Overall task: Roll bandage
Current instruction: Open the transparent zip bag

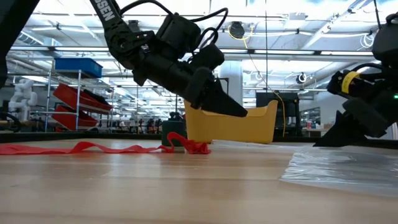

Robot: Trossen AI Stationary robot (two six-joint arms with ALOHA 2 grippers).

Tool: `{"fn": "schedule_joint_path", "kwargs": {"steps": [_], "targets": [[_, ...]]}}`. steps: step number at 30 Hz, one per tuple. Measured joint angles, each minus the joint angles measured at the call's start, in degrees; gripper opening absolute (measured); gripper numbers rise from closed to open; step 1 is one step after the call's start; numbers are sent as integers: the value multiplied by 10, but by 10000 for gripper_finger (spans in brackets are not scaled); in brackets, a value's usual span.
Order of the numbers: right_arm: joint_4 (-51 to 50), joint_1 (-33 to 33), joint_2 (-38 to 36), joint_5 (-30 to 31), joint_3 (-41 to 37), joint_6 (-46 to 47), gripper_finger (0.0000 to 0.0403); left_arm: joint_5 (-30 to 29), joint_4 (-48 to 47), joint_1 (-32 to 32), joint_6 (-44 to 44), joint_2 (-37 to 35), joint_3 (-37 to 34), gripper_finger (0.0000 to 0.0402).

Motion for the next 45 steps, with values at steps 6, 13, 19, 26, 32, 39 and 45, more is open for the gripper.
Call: {"fn": "schedule_joint_path", "kwargs": {"steps": [6, 13, 19, 26, 32, 39, 45], "targets": [[3, 0, 17, 2, 1, -1, 27, 0, -1, 0, 0, 0, 0, 163], [39, 20, 20, 16, 11, -98, 2, -2, 1, 0, 0, 0, 0, 163], [6, 27, 16, 51, 102, -307, 0, -5, 10, 0, 4, -9, 0, 163], [-105, 28, 16, 157, 211, -475, 1, -6, 21, -15, 30, -35, 0, 163], [-121, 28, 16, 201, 238, -565, 1, -6, 14, -24, 31, -70, 0, 163], [-104, 33, 37, 250, 238, -613, 1, -7, 8, -18, 30, -98, 0, 163], [-26, 39, 80, 298, 238, -737, 0, -8, 3, -6, 16, -99, 0, 163]]}}
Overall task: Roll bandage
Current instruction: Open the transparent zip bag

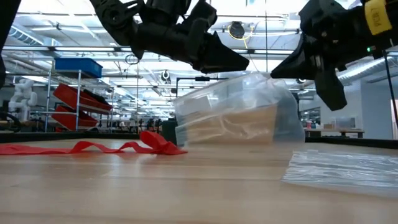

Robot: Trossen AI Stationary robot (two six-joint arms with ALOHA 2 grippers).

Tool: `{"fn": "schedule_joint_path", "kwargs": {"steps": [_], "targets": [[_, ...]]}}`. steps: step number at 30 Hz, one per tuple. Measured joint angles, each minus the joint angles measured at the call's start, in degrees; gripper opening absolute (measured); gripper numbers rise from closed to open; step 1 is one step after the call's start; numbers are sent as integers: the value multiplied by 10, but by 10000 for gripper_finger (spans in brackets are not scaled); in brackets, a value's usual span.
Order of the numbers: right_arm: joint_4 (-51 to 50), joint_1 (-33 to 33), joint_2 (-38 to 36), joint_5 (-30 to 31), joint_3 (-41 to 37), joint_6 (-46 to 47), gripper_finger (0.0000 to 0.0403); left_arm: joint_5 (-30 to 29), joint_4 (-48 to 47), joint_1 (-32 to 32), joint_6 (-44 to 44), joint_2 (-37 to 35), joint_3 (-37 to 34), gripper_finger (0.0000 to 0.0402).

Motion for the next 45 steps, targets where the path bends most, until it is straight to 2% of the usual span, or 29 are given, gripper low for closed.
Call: {"fn": "schedule_joint_path", "kwargs": {"steps": [10, 16, 19, 24, 27, 30, 33, 34, 37, 38, 41, 43, 45], "targets": [[134, 4, 7, 31, 0, -174, 0, 8, -1, 8, -6, 0, 0, 163], [150, 4, 7, 30, 1, -196, 0, 21, -5, 8, -3, 0, 0, 154], [150, 4, 7, 28, 1, -194, 0, 45, -6, 8, -1, 0, 0, 118], [150, 4, 7, 26, 1, -193, 0, 48, -6, 8, 1, 0, 0, 17], [150, 4, 7, 26, 1, -187, 0, 48, -7, 8, 7, 0, 0, 11], [150, 4, 7, 25, 1, -152, 4, 47, -12, 8, 22, 0, 0, 5], [170, 8, 6, 24, 1, -63, 14, 43, -20, 8, 39, 0, 0, 4], [173, 12, 4, 11, 4, -22, 18, 39, -26, 8, 47, 0, 0, 3], [172, 20, -8, -99, 17, 38, 26, 23, -54, 8, 68, 0, 0, 3], [169, 20, -8, -119, 19, 59, 26, 22, -58, 8, 78, 0, 0, 2], [128, 13, -24, -136, 22, 132, 27, 21, -67, 7, 110, 0, 0, 2], [75, 5, -49, -144, 23, 223, 27, 21, -73, 4, 126, 0, 0, 1], [0, -9, -83, -188, 23, 329, 27, 21, -80, -1, 139, 0, 0, 1]]}}
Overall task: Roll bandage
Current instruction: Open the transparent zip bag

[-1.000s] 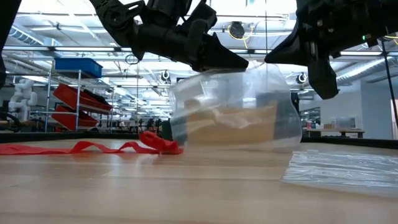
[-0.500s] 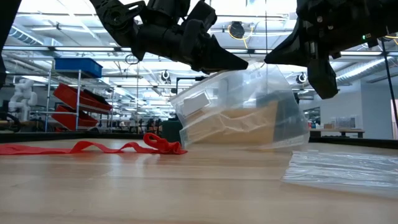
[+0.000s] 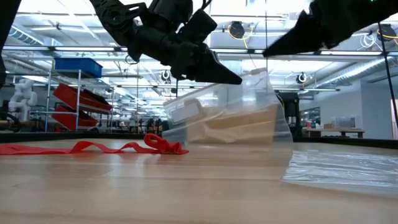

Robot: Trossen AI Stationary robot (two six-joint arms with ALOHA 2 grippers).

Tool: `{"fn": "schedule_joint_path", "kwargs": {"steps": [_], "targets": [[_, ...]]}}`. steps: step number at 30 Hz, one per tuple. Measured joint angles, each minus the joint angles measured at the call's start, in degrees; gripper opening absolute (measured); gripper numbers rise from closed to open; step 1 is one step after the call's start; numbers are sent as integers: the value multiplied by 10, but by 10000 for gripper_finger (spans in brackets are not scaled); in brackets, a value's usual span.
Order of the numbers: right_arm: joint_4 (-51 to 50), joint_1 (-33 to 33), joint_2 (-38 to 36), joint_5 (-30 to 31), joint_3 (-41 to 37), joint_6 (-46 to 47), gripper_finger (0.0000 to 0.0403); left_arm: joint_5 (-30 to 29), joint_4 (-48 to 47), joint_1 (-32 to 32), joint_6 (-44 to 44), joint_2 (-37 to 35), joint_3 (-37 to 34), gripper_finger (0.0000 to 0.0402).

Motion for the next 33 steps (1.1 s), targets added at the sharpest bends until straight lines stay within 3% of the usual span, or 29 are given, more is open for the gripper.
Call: {"fn": "schedule_joint_path", "kwargs": {"steps": [3, 6, 11, 19, 22, 26, 33], "targets": [[-85, -24, -43, -110, 0, 94, 27, 0, -6, -8, 21, 0, 0, 1], [-107, -34, -52, -144, -1, 94, 29, 0, -14, -16, 43, 0, 0, 1], [-102, -45, -19, -142, -1, 41, 58, 0, -13, -23, 61, 0, 0, 0], [-72, -59, 21, -103, -1, 33, 152, 0, -15, -23, 60, 0, 0, 0], [-49, -62, 23, -102, -1, 21, 164, 1, -24, -23, 61, 0, 0, 0], [-15, -68, 23, -108, -1, 12, 136, 1, -27, -23, 61, 0, 0, 0], [-7, -76, 22, -177, -1, -25, 11, 2, -28, -23, 60, 0, 0, 0]]}}
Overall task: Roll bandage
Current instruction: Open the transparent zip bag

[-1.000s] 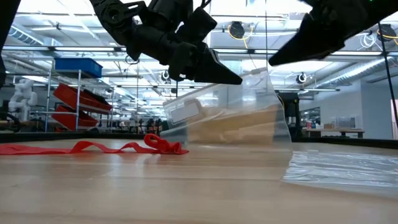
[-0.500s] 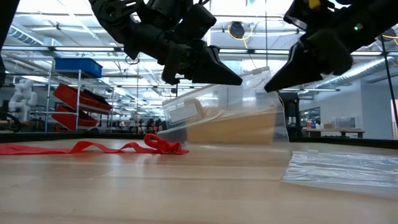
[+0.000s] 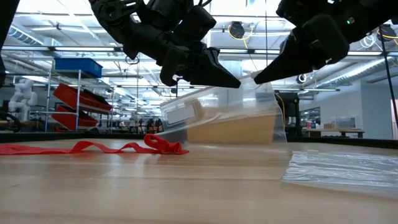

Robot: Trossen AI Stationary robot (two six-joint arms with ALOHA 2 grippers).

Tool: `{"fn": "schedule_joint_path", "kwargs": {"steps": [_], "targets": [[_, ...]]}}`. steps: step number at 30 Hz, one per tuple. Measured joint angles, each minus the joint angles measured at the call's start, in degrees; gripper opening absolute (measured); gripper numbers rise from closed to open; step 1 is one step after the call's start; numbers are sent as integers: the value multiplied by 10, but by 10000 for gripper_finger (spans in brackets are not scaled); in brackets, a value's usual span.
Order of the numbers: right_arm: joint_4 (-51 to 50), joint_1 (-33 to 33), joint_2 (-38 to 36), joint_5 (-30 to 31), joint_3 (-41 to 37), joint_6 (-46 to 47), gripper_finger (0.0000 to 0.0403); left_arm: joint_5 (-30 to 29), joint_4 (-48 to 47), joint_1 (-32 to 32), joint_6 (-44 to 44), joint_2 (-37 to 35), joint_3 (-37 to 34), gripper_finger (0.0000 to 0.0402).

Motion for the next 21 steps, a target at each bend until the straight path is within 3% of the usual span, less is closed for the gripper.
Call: {"fn": "schedule_joint_path", "kwargs": {"steps": [13, 21], "targets": [[-6, 2, 0, 2, 0, -13, 1, 1, 1, 0, -6, 0, 0, 3], [-8, 2, 0, 19, 0, -13, 0, -5, 15, 0, -20, 0, 0, 87]]}}
